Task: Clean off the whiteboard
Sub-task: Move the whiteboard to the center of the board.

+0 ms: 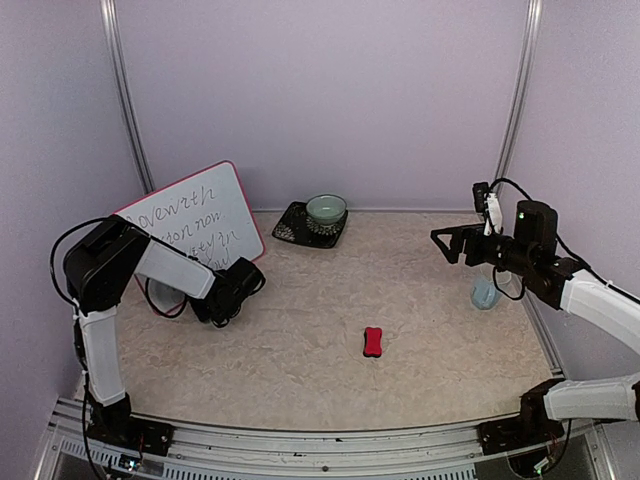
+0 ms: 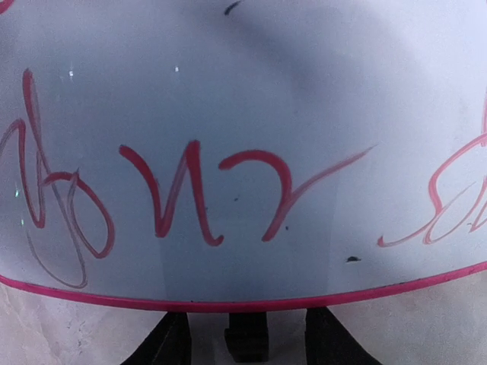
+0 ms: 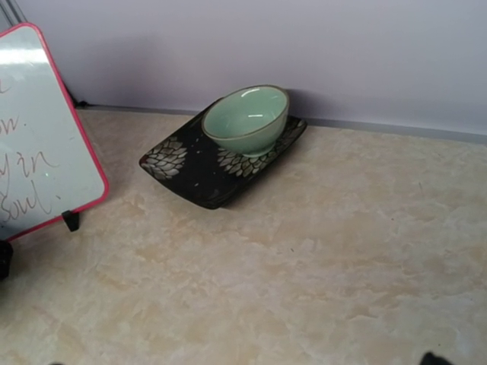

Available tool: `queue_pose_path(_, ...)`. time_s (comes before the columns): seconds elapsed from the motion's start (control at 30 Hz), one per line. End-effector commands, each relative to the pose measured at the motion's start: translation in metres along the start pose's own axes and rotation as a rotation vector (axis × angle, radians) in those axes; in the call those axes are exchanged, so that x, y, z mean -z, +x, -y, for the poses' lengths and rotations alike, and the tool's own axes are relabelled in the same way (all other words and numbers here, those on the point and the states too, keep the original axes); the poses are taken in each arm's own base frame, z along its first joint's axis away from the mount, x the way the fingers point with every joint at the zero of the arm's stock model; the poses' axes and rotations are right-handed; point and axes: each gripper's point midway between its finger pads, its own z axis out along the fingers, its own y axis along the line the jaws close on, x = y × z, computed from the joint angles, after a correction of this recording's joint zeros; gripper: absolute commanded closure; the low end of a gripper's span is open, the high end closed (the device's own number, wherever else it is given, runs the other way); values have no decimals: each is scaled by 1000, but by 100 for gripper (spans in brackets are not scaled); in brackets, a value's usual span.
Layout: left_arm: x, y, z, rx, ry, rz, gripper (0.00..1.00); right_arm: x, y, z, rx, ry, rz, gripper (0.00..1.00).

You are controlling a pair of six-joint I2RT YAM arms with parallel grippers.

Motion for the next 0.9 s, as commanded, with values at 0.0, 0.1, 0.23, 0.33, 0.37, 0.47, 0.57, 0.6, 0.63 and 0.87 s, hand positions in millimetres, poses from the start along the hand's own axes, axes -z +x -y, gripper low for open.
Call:
queue_pose_path(0.0, -9, -1, 7, -3, -7, 2, 51, 3, -17, -11, 18, -32, 40, 0)
queue_pose_path(0.1, -10, -2, 8, 5, -8, 4, 54, 3, -16, -11, 18, -35, 39, 0)
queue_pose_path(0.23, -10, -1, 10, 3, -6, 5, 61, 3, -16, -12, 18, -38, 39, 0)
queue_pose_path(0.33, -9, 0, 10, -2, -6, 7, 67, 3, -17, -12, 19, -39, 41, 0)
queue_pose_path(0.37, -8, 1, 10, -3, -6, 10, 69, 3, -16, -12, 20, -39, 40, 0)
queue_pose_path(0.47, -7, 2, 10, -7, -5, 11, 76, 3, -17, -12, 21, -39, 41, 0)
queue_pose_path(0.57, -6, 3, 10, -9, -3, 11, 80, 3, -16, -12, 20, -40, 41, 0)
queue_pose_path(0.6, -6, 3, 9, -11, -4, 11, 80, 3, -16, -12, 21, -40, 41, 0)
queue_pose_path(0.63, -6, 3, 9, -13, -2, 11, 81, 3, -16, -12, 21, -41, 41, 0)
queue_pose_path(0.87, 7, 7, 14, -35, 26, 19, 86, 3, -15, -14, 17, -49, 37, 0)
